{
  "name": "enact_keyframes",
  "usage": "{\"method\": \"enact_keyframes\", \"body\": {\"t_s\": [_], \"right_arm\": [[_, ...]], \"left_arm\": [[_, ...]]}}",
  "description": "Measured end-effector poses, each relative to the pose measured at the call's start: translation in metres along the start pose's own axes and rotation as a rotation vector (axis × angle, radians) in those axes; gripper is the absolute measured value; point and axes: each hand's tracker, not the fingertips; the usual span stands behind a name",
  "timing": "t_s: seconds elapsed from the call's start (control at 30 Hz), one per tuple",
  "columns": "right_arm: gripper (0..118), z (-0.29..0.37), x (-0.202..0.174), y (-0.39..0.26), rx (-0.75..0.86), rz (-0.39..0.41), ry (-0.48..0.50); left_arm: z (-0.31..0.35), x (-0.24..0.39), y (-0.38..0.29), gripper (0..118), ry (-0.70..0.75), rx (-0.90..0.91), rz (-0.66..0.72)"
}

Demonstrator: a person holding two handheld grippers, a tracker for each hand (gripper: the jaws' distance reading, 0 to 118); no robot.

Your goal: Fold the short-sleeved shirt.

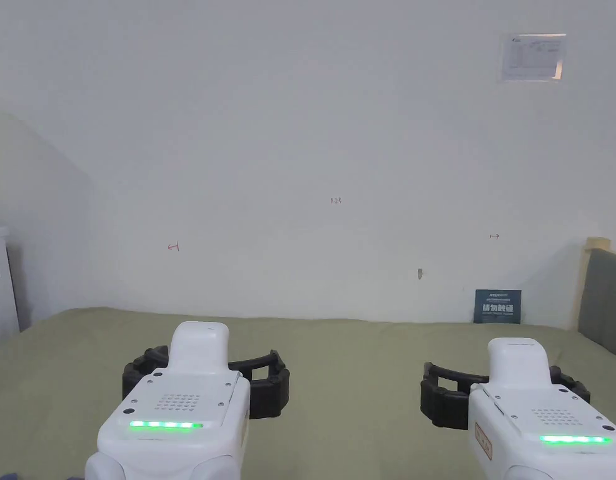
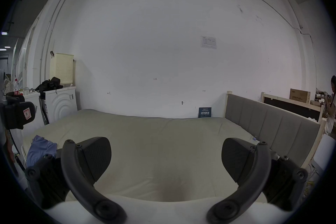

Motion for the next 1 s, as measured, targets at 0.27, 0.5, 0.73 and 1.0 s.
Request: {"method": "enact_keyframes", "body": {"t_s": [0.27,0.5,0.73,1.0], "right_arm": [[0,-0.001,-0.002,-0.004,-0.019,-0.001,-0.023],[0,0.004,-0.001,-0.004,-0.021,-0.005,-0.019],[0,-0.002,-0.020,-0.005,-0.027,0.022,0.000],[0,-0.028,-0.135,-0.012,-0.048,0.001,0.274]], "left_arm": [[-0.003,0.007,-0.008,2,0.021,0.001,-0.047],[-0.006,0.005,-0.010,2,-0.011,-0.028,-0.005],[-0.008,-0.024,-0.012,2,0.026,-0.052,0.021],[0.017,-0.144,-0.026,2,0.278,-0.104,0.058]]}}
